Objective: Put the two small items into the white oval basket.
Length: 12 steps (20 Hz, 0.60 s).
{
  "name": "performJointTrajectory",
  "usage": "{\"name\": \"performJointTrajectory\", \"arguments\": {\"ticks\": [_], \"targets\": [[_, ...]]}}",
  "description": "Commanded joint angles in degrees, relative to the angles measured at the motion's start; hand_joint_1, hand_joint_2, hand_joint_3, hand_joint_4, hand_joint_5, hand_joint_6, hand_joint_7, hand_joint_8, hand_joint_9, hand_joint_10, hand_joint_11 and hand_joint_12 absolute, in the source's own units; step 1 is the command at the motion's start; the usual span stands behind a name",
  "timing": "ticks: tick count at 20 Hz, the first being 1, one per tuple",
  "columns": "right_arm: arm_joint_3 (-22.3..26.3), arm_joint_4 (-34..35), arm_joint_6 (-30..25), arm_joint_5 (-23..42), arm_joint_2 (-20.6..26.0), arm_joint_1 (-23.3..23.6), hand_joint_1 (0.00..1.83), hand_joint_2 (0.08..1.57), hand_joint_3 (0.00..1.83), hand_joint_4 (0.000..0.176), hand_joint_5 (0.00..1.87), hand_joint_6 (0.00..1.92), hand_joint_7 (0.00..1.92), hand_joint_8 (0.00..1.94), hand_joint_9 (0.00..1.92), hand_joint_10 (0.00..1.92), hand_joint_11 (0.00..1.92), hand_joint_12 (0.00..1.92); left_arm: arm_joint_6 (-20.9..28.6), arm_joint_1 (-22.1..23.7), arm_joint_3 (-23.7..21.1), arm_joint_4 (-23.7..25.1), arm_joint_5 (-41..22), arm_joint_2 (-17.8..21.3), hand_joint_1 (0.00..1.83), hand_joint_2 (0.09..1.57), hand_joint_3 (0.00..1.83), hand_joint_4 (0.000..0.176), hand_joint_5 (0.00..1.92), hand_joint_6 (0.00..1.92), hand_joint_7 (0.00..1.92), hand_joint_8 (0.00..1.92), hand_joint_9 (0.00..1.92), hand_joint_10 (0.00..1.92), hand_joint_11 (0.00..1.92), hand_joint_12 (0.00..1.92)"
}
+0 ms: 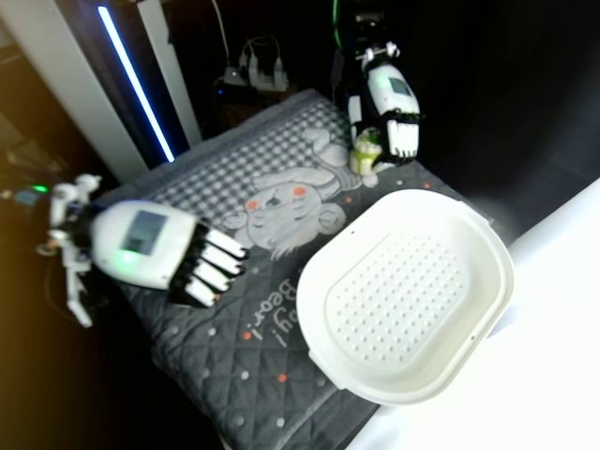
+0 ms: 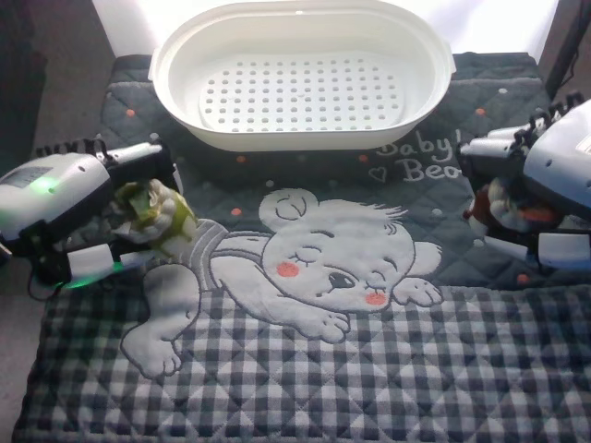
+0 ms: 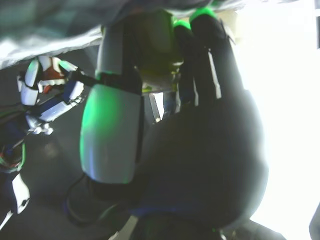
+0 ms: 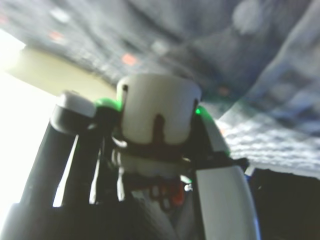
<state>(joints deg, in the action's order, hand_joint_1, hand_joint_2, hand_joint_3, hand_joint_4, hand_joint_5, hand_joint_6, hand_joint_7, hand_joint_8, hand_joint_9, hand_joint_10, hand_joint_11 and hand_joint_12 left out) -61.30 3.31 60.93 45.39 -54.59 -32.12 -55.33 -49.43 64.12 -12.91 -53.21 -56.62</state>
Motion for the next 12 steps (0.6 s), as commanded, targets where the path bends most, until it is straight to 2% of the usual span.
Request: {"name": "performJointTrajectory", "arguments": {"ticks": [1, 2, 3, 4, 5, 6, 7, 8, 9, 10, 11, 12], "targets": [[0.21, -0.31, 0.16, 8.76, 0.96, 0.23, 1.06, 1.15, 0.50, 0.000, 0.51, 1.75, 0.62, 1.81, 0.83, 1.92, 0.97, 1.92, 0.10, 0.87, -0.12, 0.30, -9.63, 1.10, 1.43, 1.35, 0.00, 0.000, 0.27, 1.52, 0.37, 1.75, 0.55, 1.86, 0.43, 1.92], [0.37, -0.41, 0.16, 9.89, 1.41, 0.25, 1.12, 1.07, 0.56, 0.000, 0.53, 1.69, 0.73, 1.71, 0.95, 1.92, 1.07, 1.92, 0.11, 1.79, -0.55, 1.24, -11.35, 1.63, 1.43, 1.35, 0.00, 0.000, 0.25, 1.55, 0.38, 1.74, 0.55, 1.86, 0.45, 1.92], [0.32, -0.39, 0.16, 10.66, 1.63, 0.26, 1.13, 1.05, 0.58, 0.000, 0.54, 1.69, 0.76, 1.66, 0.95, 1.92, 1.07, 1.92, 0.11, 2.99, -0.45, 1.85, -11.89, 1.75, 1.27, 1.39, 0.00, 0.000, 0.38, 1.69, 0.40, 1.78, 0.54, 1.89, 0.43, 1.92], [0.01, -0.23, 0.16, 11.04, 1.79, 0.26, 1.13, 1.05, 0.58, 0.000, 0.55, 1.67, 0.76, 1.67, 0.97, 1.92, 1.09, 1.92, 0.11, 4.62, 0.07, 2.38, -11.79, 1.66, 1.24, 1.41, 0.00, 0.000, 0.43, 1.76, 0.35, 1.78, 0.53, 1.90, 0.45, 1.92], [-0.81, 0.54, 0.16, 11.15, 1.79, 0.27, 1.13, 1.00, 0.70, 0.000, 0.55, 1.71, 0.77, 1.73, 1.06, 1.92, 1.16, 1.92, 0.10, 6.85, 1.00, 2.79, -10.86, 1.22, 1.40, 1.35, 0.00, 0.000, 0.26, 1.57, 0.40, 1.70, 0.59, 1.84, 0.59, 1.92], [-2.36, 2.56, 0.15, 11.15, 0.83, 0.28, 1.14, 0.96, 0.81, 0.000, 0.55, 1.75, 0.78, 1.80, 1.10, 1.92, 1.21, 1.92, 0.10, 9.75, 2.72, 3.21, -8.46, 0.16, 1.16, 1.39, 0.01, 0.000, 0.38, 1.60, 0.54, 1.86, 0.74, 1.90, 0.86, 1.92], [-3.53, 3.52, 0.15, 11.14, 0.02, 0.29, 1.14, 0.98, 0.72, 0.000, 0.58, 1.67, 0.77, 1.75, 0.98, 1.92, 1.09, 1.92, 0.10, 11.56, 4.25, 3.37, -6.28, -0.94, 1.26, 1.36, 0.00, 0.000, 0.30, 1.57, 0.54, 1.77, 0.91, 1.92, 1.08, 1.92], [-5.02, 4.49, 0.15, 10.43, -0.94, 2.46, 1.13, 0.99, 0.70, 0.000, 0.57, 1.71, 0.76, 1.71, 0.93, 1.92, 1.03, 1.92, 0.14, 14.48, 6.70, 3.77, -2.98, -2.81, 1.29, 1.34, 0.00, 0.000, 0.29, 1.51, 0.58, 1.72, 1.01, 1.92, 1.19, 1.92], [-6.08, 4.17, 0.15, 9.22, -1.88, 4.16, 1.29, 0.94, 0.68, 0.000, 0.59, 1.88, 0.74, 1.65, 0.99, 1.92, 1.07, 1.92, 0.14, 16.58, 7.94, 4.46, -0.93, -3.56, 1.30, 1.33, 0.00, 0.000, 0.32, 1.44, 0.59, 1.69, 1.00, 1.92, 1.16, 1.92], [-8.12, 3.04, 0.16, 6.21, -3.99, 8.44, 1.18, 0.98, 0.73, 0.000, 0.55, 1.74, 0.75, 1.79, 1.01, 1.92, 1.12, 1.92, 0.14, 19.65, 9.71, 5.20, 1.79, -4.51, 1.42, 1.32, 0.00, 0.000, 0.32, 1.53, 0.55, 1.71, 0.63, 1.76, 0.89, 1.92], [-9.29, 2.58, 0.16, 4.80, -5.01, 10.50, 1.16, 1.02, 0.70, 0.000, 0.52, 1.70, 0.75, 1.84, 1.03, 1.92, 1.14, 1.92, 0.14, 21.18, 10.78, 5.36, 3.04, -5.22, 1.44, 1.32, 0.00, 0.000, 0.29, 1.58, 0.55, 1.72, 0.56, 1.72, 0.83, 1.92], [-10.63, 2.42, 0.17, 3.47, -6.05, 12.32, 1.29, 1.03, 0.53, 0.000, 0.37, 0.96, 0.71, 1.65, 0.95, 1.92, 1.06, 1.92, 0.14, 22.82, 12.13, 5.71, 4.61, -6.32, 1.44, 1.33, 0.00, 0.000, 0.27, 1.64, 0.51, 1.76, 0.51, 1.75, 0.69, 1.92]]}}
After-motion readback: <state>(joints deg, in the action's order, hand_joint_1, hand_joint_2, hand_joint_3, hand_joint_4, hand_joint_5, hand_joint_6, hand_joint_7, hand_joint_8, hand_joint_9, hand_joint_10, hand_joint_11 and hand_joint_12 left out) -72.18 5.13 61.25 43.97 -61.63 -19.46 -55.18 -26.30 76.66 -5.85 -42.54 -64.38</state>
